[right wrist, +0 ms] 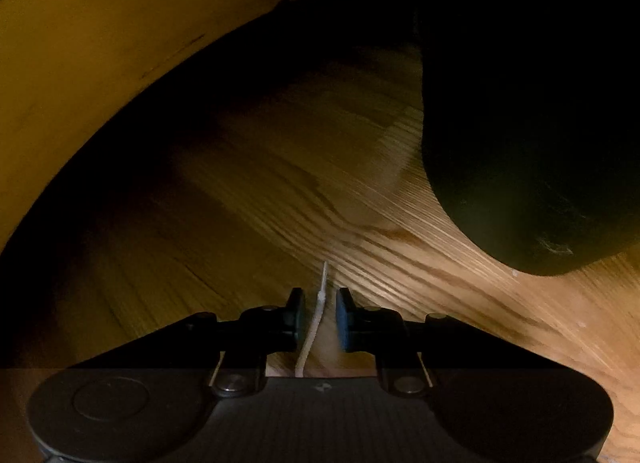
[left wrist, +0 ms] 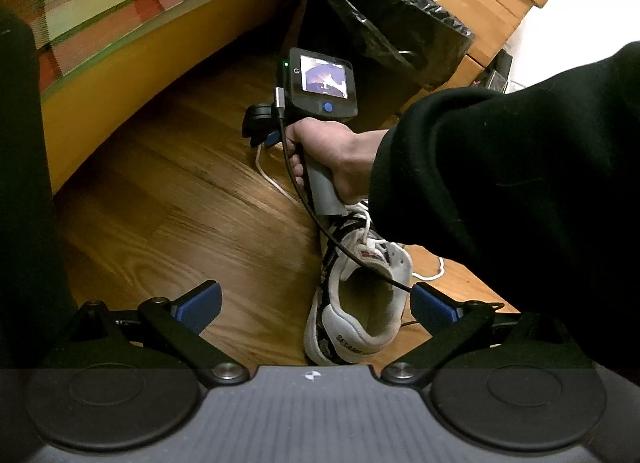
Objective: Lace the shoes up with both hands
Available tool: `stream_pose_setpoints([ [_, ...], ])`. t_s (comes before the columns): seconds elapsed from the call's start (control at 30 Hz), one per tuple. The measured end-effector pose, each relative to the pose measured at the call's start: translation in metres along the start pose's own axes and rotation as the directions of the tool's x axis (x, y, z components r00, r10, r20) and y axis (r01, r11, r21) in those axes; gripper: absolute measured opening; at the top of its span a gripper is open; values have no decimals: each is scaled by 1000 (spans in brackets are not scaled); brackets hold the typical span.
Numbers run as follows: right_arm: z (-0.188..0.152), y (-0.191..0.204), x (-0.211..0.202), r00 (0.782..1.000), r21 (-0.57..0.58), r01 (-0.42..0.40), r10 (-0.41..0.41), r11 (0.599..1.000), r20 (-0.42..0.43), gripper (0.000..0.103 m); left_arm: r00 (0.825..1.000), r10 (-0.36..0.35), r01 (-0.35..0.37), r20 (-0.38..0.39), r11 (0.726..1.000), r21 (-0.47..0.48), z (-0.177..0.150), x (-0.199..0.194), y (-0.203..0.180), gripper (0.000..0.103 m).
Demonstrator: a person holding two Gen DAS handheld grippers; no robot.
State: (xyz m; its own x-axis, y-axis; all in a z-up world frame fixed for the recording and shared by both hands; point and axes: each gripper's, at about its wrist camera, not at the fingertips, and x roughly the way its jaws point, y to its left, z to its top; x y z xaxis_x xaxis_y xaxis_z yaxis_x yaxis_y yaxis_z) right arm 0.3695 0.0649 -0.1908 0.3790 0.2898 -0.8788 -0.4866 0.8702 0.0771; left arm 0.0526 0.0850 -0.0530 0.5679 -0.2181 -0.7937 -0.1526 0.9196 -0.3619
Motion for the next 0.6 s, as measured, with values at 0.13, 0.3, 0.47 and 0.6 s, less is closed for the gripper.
stream_pose_setpoints([
  [0.13,0,-5,-1,1000,39,-20,21,999,-9,5,1000,6,-6,-4,1000,6,1,2,-2,103],
  [0.3,-5,-17,-30,996,84,-57,51,995,70,5,1000,-2,2,-7,1000,-2,2,2,-1,103],
  [0.47,-15,-43,-104,966,90,-138,114,986,231,5,1000,1,-1,-1,1000,14,-1,4,-6,103],
  [0.6,-36,-82,-185,926,85,-145,105,986,363,5,1000,27,-28,10,998,62,-4,4,-13,103],
])
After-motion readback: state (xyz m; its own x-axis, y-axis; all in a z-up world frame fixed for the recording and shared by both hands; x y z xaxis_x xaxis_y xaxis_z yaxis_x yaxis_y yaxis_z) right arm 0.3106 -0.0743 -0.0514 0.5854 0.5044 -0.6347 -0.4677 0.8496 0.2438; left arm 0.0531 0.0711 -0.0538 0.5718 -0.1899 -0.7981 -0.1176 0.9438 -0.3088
